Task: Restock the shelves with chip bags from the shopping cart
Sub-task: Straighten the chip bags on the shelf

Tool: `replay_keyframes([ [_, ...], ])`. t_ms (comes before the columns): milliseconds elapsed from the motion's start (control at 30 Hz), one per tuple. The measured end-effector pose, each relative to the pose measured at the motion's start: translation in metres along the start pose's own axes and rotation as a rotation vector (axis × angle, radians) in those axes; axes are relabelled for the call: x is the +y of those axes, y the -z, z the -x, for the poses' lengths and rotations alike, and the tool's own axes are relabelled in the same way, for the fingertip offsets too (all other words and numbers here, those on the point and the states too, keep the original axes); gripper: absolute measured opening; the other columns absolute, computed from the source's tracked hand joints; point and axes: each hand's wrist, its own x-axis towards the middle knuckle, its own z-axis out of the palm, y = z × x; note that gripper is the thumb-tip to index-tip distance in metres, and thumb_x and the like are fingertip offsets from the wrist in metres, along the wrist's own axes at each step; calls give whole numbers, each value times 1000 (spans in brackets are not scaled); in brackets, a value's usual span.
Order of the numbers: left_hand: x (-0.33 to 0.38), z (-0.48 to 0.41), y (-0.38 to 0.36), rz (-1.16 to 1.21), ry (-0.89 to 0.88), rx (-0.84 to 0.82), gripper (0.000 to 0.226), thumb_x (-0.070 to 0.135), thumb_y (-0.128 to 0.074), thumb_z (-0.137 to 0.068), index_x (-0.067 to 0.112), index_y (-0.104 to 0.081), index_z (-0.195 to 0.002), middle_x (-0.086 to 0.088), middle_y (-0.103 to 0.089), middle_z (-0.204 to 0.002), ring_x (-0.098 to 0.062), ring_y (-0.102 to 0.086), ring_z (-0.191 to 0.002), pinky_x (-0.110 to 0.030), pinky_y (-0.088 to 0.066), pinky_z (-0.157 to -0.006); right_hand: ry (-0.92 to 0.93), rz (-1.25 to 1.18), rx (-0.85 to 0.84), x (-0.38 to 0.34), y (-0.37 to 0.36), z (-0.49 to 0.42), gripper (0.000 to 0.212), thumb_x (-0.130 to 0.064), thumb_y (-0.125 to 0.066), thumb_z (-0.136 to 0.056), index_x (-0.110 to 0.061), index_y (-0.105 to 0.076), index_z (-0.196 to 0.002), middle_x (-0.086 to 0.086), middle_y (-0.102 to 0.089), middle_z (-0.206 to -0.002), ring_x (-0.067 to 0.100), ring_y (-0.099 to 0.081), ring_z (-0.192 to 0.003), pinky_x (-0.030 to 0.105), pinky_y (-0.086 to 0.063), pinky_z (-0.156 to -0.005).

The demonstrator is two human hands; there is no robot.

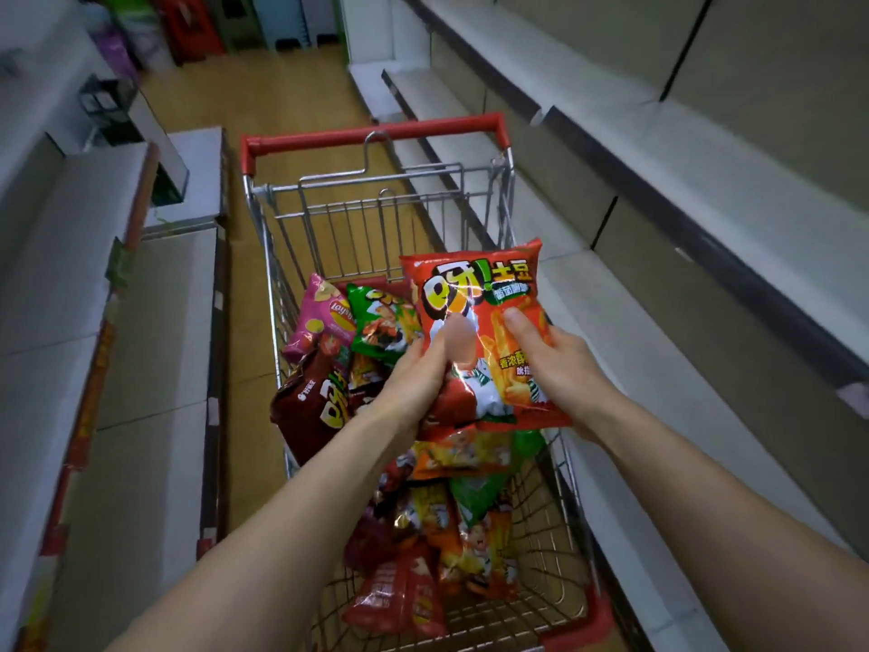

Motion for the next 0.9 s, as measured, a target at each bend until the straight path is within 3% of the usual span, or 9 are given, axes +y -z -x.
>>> replay_keyframes([
  [167,48,43,-36,-93,-183,-17,129,102,-43,-42,29,-34,-149,4,-41,-150,-22,-43,-134,-48,-34,-112,127,-4,136,-32,41,36,39,-59,-53,-90,-22,-68,-94,-2,-75,-87,15,-72,-80,36,-56,-83],
  [267,76,68,-57,-104,-275,-74,91,83,-44,-74,23,-43,-143,1,-54,-138,-21,-55,-120,-40,-41,-105,194,4,203,-52,67,61,36,-57,-52,-91,-24,-67,-89,-6,-73,-81,8,-71,-71,24,-54,-68],
  [333,93,85,-72,-107,-327,-120,74,77,-48,-79,23,-54,-130,0,-66,-120,-19,-65,-105,-39,-49,-97,241,11,243,-67,86,83,36,-58,-51,-91,-25,-66,-88,-9,-72,-80,4,-70,-69,21,-51,-64],
  [433,116,113,-96,-120,-400,-168,73,80,-51,-75,23,-58,-121,-2,-72,-106,-23,-71,-93,-43,-53,-92,301,6,318,-90,116,118,37,-58,-52,-91,-24,-66,-88,-10,-71,-80,4,-70,-70,25,-52,-67],
  [533,135,145,-125,-154,-461,-212,84,86,-51,-66,24,-56,-122,-3,-73,-107,-26,-71,-94,-46,-52,-92,338,2,387,-105,147,155,41,-59,-52,-90,-21,-67,-93,-3,-73,-89,13,-71,-80,32,-56,-81],
  [700,158,205,-180,-204,-576,-307,62,72,-44,-85,21,-59,-117,0,-75,-96,-19,-74,-83,-37,-57,-82,394,20,490,-112,203,220,44,-64,-51,-88,-23,-67,-89,-1,-75,-89,18,-72,-82,42,-56,-88],
  [800,165,241,-217,-224,-648,-361,55,67,-45,-88,20,-61,-112,4,-76,-84,-13,-73,-74,-28,-55,-68,429,32,582,-114,235,263,44,-63,-50,-89,-22,-67,-89,-2,-74,-89,16,-72,-81,37,-56,-85],
  [900,169,274,-254,-215,-695,-439,61,69,-48,-86,20,-55,-123,0,-74,-100,-18,-73,-85,-35,-57,-82,469,45,666,-111,266,309,43,-60,-47,-92,-22,-67,-95,-4,-73,-90,11,-70,-79,27,-54,-77],
])
